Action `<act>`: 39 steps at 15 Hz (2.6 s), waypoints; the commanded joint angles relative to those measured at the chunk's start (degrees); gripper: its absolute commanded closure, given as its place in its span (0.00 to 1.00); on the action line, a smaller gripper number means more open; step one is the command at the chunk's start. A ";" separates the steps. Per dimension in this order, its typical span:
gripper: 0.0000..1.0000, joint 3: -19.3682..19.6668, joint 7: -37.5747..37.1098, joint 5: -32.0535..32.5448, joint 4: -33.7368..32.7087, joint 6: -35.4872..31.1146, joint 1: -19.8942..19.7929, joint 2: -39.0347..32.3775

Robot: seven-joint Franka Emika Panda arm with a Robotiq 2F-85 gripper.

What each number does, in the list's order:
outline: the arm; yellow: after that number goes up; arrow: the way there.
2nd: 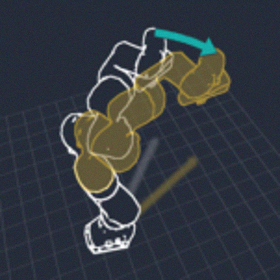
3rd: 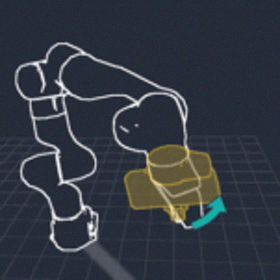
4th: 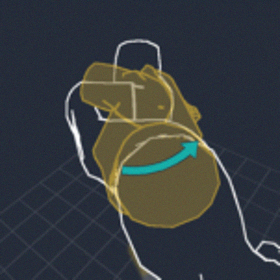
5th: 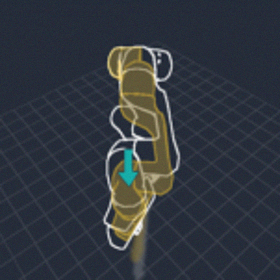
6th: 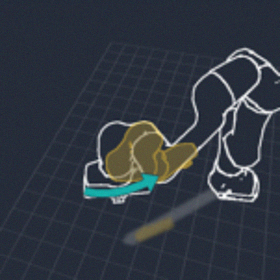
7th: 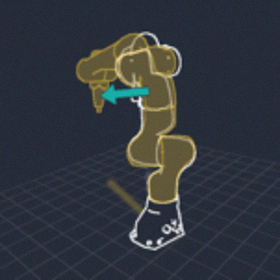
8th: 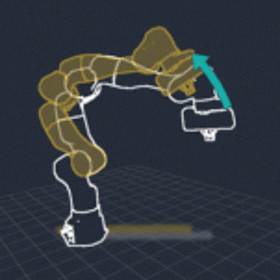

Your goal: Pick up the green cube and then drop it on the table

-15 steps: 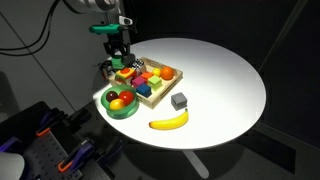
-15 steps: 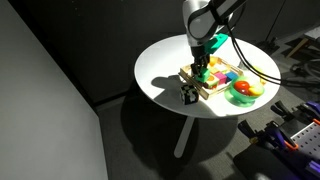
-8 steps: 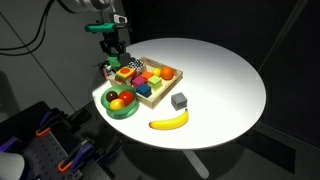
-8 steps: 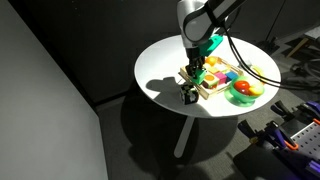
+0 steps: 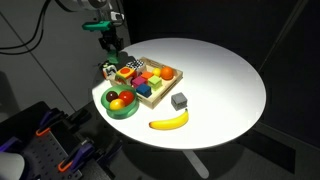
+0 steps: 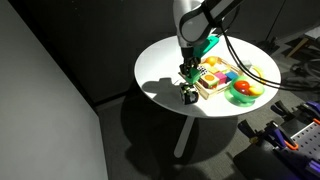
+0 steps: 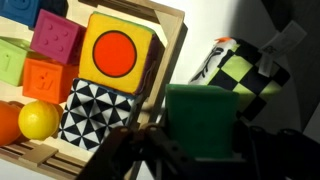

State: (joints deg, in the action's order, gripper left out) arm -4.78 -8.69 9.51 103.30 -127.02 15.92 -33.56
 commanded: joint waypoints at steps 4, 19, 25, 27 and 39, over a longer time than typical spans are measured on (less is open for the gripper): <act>0.76 0.96 -4.20 0.36 -3.29 -1.03 0.74 -2.09; 0.26 1.62 -3.70 0.14 -8.69 -0.69 0.60 -8.40; 0.00 1.67 -3.32 -0.11 -9.18 -0.31 0.41 -9.09; 0.00 1.60 -3.10 -0.23 -8.88 -0.27 0.25 -8.65; 0.00 -0.05 -0.32 -1.74 -4.30 -2.18 -1.26 -3.51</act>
State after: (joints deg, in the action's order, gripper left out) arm -3.87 -10.83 9.31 96.03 -128.60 15.80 -40.44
